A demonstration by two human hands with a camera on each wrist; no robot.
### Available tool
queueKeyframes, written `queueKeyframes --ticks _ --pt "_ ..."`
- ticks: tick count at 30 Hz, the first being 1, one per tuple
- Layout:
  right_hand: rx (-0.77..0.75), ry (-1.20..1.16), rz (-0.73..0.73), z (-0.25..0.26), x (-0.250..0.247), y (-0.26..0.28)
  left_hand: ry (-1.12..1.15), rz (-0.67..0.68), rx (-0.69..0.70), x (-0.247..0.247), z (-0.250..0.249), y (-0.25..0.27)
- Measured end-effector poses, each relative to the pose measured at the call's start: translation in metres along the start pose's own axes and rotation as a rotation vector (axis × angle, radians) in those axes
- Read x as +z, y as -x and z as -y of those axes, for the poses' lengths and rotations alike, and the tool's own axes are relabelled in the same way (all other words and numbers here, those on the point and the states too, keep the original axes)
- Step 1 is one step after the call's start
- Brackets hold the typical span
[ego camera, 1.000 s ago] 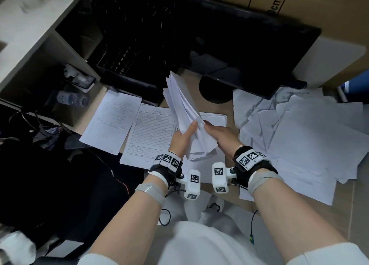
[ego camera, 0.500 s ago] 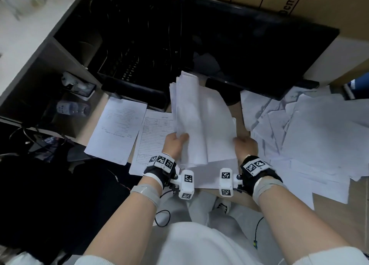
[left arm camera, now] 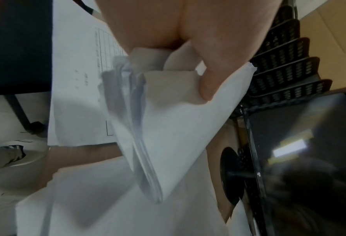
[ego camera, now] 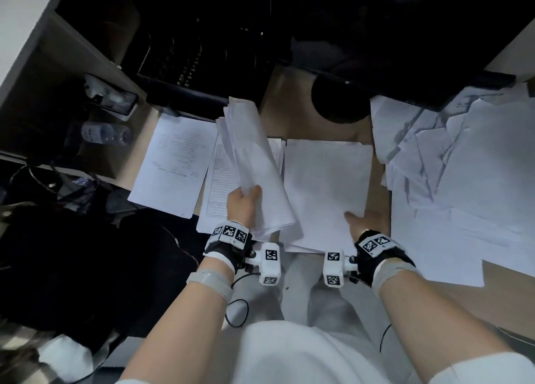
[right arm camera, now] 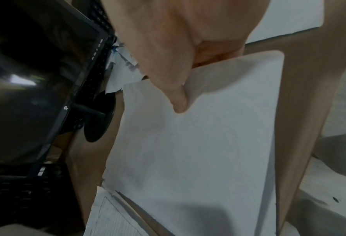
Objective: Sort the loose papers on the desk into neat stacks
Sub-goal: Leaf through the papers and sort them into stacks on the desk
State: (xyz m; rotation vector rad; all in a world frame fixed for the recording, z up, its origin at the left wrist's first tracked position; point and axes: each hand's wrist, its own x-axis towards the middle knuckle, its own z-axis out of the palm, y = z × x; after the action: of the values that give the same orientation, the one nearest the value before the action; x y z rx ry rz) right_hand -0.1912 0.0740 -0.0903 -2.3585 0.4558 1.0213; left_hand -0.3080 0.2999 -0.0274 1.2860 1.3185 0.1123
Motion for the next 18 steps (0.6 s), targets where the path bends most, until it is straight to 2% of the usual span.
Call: queueKeyframes --ticks 6,10,11,14,16,18 --pt "-0.096 0.112 0.033 0.019 -0.014 -0.004 -0.008 0.009 0.017 0.002 -0.005 0.017" --pt "-0.176 0.062 -0.051 0.030 -0.024 0.007 -0.033 0.013 0.058 0.015 -0.003 0.030" --pt "-0.226 -0.007 -0.013 0.034 -0.027 0.010 -0.056 0.011 0.074 0.020 -0.001 0.032" --pt "-0.425 -0.294 0.259 0.048 -0.034 0.024 -0.148 0.010 0.114 0.035 0.001 0.043" --pt "-0.553 -0.317 0.349 0.058 -0.040 0.036 -0.179 0.011 0.149 0.047 0.001 0.051" --pt "-0.632 -0.294 0.377 0.065 -0.046 0.043 -0.164 0.009 0.178 0.057 -0.002 0.058"
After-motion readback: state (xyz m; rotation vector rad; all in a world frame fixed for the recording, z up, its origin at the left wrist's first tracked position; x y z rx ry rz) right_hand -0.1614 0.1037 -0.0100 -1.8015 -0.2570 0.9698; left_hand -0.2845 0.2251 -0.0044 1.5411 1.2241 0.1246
